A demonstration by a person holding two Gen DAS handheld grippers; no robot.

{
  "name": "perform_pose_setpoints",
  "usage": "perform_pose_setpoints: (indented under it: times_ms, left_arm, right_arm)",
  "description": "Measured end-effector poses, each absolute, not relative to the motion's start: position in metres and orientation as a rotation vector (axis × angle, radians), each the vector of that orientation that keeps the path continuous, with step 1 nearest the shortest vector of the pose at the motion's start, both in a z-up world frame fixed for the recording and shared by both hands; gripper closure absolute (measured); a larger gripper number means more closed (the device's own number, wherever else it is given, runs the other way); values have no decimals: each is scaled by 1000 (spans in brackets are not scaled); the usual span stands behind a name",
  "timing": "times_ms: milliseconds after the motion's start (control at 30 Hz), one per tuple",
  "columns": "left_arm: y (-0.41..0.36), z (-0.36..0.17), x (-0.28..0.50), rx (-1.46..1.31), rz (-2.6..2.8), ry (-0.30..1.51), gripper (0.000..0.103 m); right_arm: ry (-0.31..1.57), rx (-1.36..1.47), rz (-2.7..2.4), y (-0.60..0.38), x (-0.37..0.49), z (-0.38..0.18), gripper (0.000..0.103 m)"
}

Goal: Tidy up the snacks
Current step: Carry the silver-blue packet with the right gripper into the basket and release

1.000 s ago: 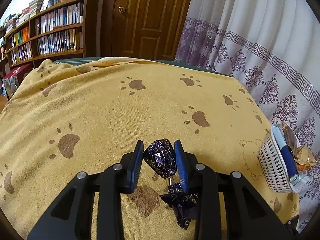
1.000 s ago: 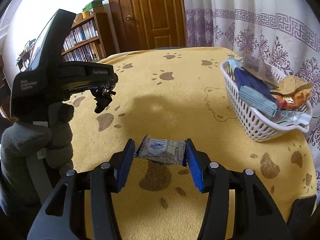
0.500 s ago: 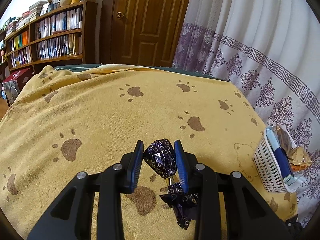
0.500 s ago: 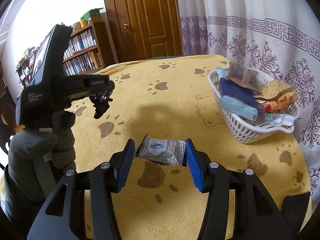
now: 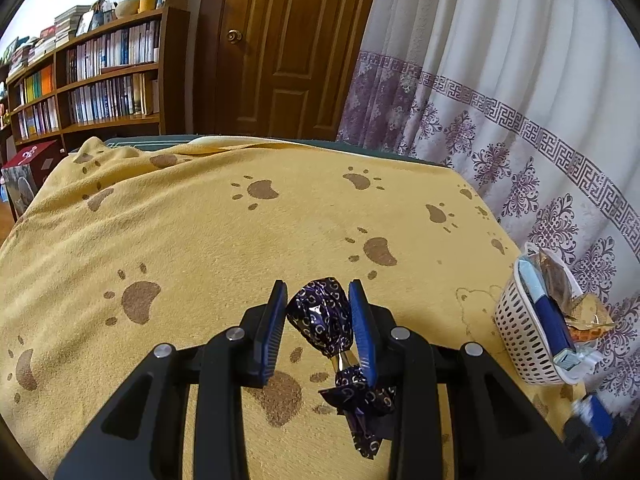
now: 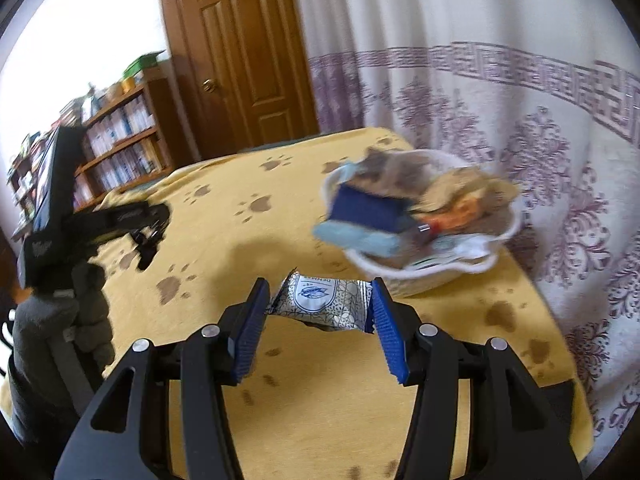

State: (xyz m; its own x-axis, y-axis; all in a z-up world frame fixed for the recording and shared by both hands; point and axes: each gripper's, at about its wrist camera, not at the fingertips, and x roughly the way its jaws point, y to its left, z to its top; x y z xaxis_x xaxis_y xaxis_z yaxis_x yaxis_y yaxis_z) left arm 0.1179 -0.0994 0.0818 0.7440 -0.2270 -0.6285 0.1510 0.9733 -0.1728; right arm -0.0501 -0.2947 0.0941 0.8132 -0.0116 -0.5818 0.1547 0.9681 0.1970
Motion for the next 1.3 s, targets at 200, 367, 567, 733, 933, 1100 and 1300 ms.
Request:
perform_pose_setpoints:
  times_ms: [200, 367, 567, 733, 933, 1100, 1300]
  left_arm:
    - [-104, 83, 115, -104, -219, 697, 71]
    - [-106, 82, 114, -98, -224, 700, 71]
    - [-107, 81, 115, -99, -222, 701, 71]
    - [-107, 78, 116, -98, -220, 709, 71]
    - [-108, 75, 118, -92, -218, 716, 71]
    - [-108, 74, 117, -91, -220, 714, 71]
    - [-110, 76, 115, -87, -224, 709, 71]
  right_arm:
    - [559, 278, -127, -320, -50, 113, 50]
    - [531, 280, -148, -329, -37, 120, 50]
    - [564, 334, -184, -351, -9, 106, 50]
    - [592, 343, -188, -355, -1, 93, 48]
    - [583, 364, -175, -358, -5, 90, 41]
    - [555, 379, -174, -359, -21, 95, 41]
    - [541, 352, -189, -353, -46, 94, 41]
